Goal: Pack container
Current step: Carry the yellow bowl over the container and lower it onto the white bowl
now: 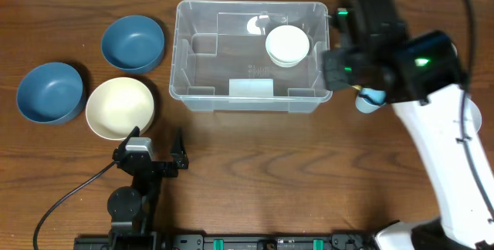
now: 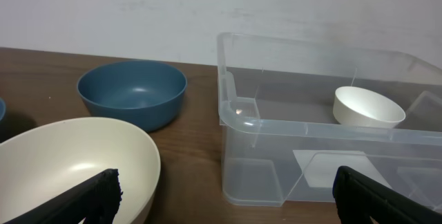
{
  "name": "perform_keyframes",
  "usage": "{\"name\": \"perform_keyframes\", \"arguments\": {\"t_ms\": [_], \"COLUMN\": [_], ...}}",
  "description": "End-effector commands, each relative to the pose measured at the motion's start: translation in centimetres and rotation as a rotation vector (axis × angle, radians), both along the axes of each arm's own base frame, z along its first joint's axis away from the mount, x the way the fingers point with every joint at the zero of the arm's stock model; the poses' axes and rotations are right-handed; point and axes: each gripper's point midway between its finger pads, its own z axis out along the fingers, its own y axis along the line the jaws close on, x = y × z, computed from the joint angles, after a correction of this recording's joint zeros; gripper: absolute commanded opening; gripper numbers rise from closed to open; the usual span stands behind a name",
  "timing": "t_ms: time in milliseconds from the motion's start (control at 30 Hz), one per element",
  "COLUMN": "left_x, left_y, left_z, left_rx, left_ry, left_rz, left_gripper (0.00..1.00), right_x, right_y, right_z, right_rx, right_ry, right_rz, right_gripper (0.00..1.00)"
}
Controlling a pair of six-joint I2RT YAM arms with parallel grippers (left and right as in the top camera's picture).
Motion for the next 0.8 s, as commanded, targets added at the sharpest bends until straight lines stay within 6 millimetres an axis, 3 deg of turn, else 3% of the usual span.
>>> {"name": "perform_keyframes", "arguments": {"t_ms": [0,267,533,767], "left_x": [-0.1,-0.1,-0.1,-0.1], "left_y": [0.0,0.0,0.0,0.0], "left_z": [-1.6,-1.6,-1.6,-1.6], "left_rx": [0.012,0.013,0.012,0.013], "left_ry": [0.045,0.045,0.045,0.045], "left_rz": [-0.003,-0.003,-0.003,-0.003], "left_gripper": [0.98,0.98,0.98,0.98], "right_x": [2.5,9.0,13.2,14.8], "right_y": [1.9,7.2,8.2,9.5], "right_z": [-1.9,-8.3,-12.6,-15.4], "right_rx": [-0.186,-0.296,-0.279,-0.201], "right_ry": [-0.038,-0.09,-0.106,-0.076], "right_rz": [0.085,0.151,0.128,0.157], "right_gripper": [0.01,0.01,0.01,0.01]}}
